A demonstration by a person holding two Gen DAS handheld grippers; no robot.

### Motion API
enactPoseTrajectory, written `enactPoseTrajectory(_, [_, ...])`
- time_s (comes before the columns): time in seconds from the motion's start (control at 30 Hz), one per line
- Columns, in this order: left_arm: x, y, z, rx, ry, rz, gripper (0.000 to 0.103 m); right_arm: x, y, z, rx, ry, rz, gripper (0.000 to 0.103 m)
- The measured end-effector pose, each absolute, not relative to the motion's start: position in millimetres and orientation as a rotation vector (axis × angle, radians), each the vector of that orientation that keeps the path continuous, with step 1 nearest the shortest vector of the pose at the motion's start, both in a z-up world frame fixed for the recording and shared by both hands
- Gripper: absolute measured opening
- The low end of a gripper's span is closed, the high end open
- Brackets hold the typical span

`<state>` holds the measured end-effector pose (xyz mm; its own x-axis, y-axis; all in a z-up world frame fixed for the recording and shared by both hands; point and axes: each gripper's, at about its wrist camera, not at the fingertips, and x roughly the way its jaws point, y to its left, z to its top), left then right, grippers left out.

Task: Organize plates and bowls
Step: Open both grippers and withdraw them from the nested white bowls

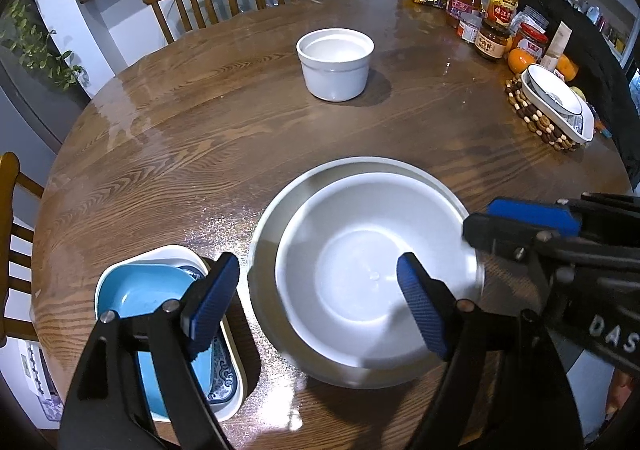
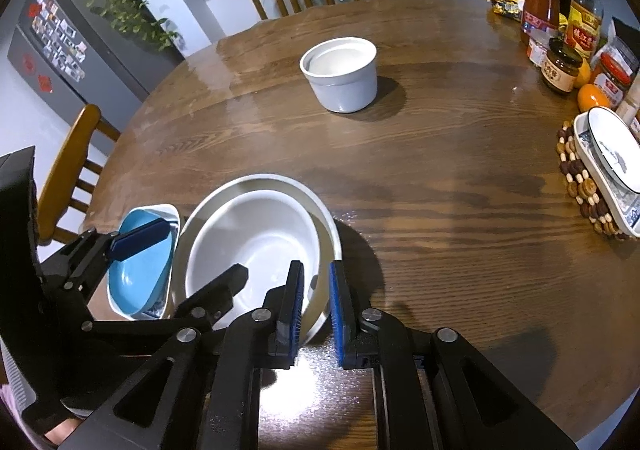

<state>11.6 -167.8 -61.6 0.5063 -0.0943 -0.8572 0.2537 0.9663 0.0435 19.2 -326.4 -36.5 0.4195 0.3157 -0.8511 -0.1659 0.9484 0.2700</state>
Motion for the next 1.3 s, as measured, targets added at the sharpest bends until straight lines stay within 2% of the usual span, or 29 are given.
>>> enactPoseTrajectory(0.03, [11.3, -167.4, -61.6, 0.172, 1.019, -0.211, 0.08, 18.4, -327.4, -35.6, 0.159, 1.093, 0.299, 0.042])
enactPoseTrajectory(0.07, [11.0, -167.1, -61.3, 0.171, 1.018, -0.21, 0.08, 17.9, -327.7, -34.5, 0.162, 1.086, 0.296, 0.052])
enactPoseTrajectory(0.1, [10.6, -166.6, -61.0, 0.17, 1.017, -0.21, 0.08, 17.4, -328.3, -33.4, 0.164, 1.079, 0.295, 0.053])
enactPoseTrajectory(0.23, [9.7, -163.8, -59.5, 0.165, 1.014, -0.207, 0.081, 17.1, -330.4, -30.8, 0.174, 1.071, 0.29, 0.053])
enactPoseTrajectory(0.33, [9.6, -162.2, -57.8, 0.162, 1.007, -0.199, 0.091, 17.3, -332.3, -30.4, 0.182, 1.071, 0.288, 0.053])
enactPoseTrajectory(0.73, [8.2, -153.5, -48.2, 0.139, 0.986, -0.191, 0.093, 14.3, -338.6, -24.4, 0.206, 1.058, 0.269, 0.053])
enactPoseTrajectory(0.83, [8.7, -151.1, -45.1, 0.134, 0.974, -0.183, 0.102, 14.6, -340.8, -22.3, 0.21, 1.053, 0.264, 0.053])
enactPoseTrajectory(1.3, [9.7, -147.8, -37.4, 0.119, 0.952, -0.17, 0.102, 16.3, -348.8, -9.0, 0.207, 1.016, 0.253, 0.053])
